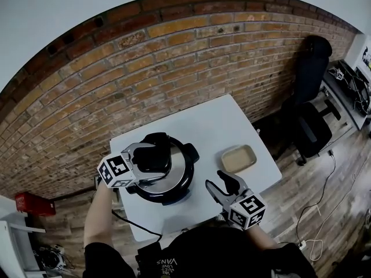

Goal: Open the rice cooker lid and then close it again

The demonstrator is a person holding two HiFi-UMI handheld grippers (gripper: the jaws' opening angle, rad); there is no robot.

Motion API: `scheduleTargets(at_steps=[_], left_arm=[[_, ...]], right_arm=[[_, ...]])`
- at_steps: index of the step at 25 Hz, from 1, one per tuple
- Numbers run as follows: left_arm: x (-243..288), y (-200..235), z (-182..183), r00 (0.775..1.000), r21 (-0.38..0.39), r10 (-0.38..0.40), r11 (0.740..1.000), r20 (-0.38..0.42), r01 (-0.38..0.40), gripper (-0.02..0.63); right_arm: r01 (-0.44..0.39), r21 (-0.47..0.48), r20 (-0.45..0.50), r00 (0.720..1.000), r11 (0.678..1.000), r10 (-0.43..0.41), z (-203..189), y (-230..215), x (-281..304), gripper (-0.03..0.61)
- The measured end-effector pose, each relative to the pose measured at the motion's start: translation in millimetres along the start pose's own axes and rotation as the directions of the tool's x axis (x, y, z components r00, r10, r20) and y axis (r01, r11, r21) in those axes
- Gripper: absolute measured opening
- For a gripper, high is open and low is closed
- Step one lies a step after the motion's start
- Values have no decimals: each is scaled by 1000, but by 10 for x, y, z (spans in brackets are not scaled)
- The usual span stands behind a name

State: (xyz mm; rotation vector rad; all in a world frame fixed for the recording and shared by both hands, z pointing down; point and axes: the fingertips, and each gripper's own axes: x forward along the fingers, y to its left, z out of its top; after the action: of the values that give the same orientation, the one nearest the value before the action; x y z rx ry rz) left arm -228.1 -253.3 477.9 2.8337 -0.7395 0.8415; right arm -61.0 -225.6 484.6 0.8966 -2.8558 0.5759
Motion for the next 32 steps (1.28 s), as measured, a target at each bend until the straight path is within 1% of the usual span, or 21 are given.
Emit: scheduleTargets(at_steps=[2,3,4,9,14,16,19,21,23,25,27,32], left_arm=[[1,-18,3,1000,8,-9,1000,-5,9,373],[0,-26,4,1000,17,-12,1000,-5,12,357],[-2,-29,4,1000,26,-13,1000,-4,14,313],[-10,-30,4,1000,37,-10,999,3,10,306],[-13,-14,-8,999,-9,26,1000,-37,-26,305],[-18,2,-13,997,-32,59,998,-43,-60,305],[-34,33,-24,989,-81,141,986,-45,-144,305],[-44,59,-23,977,-122,208,969,-53,-213,305],[-50,77,-22,958,-163,280,944,-61,-286,304],[-44,77,-15,943,-184,327,925,-62,-333,305],[-38,68,-11,938,-189,341,919,-62,-346,304],[-46,63,7,941,-191,333,922,-58,-338,302]], right_arm=[[10,9,-2,1000,1000,-10,-22,-38,-9,204],[14,14,-3,1000,1000,-14,-32,-53,-8,204],[17,18,-4,1000,1000,-17,-41,-62,-4,204],[12,27,-8,1000,1000,-11,-65,-45,28,202],[10,24,-12,1000,1000,-10,-54,-55,35,202],[13,26,-10,1000,1000,-13,-50,-73,31,203],[12,28,-12,1000,1000,-12,-55,-87,29,202],[9,28,-13,1000,1000,-9,-56,-87,26,202],[4,29,-13,1000,1000,-4,-59,-80,23,202],[-5,30,-14,1000,1000,5,-64,-72,31,202],[-18,32,-13,1000,999,18,-69,-68,45,202],[-43,32,-18,999,999,44,-69,-48,66,202]])
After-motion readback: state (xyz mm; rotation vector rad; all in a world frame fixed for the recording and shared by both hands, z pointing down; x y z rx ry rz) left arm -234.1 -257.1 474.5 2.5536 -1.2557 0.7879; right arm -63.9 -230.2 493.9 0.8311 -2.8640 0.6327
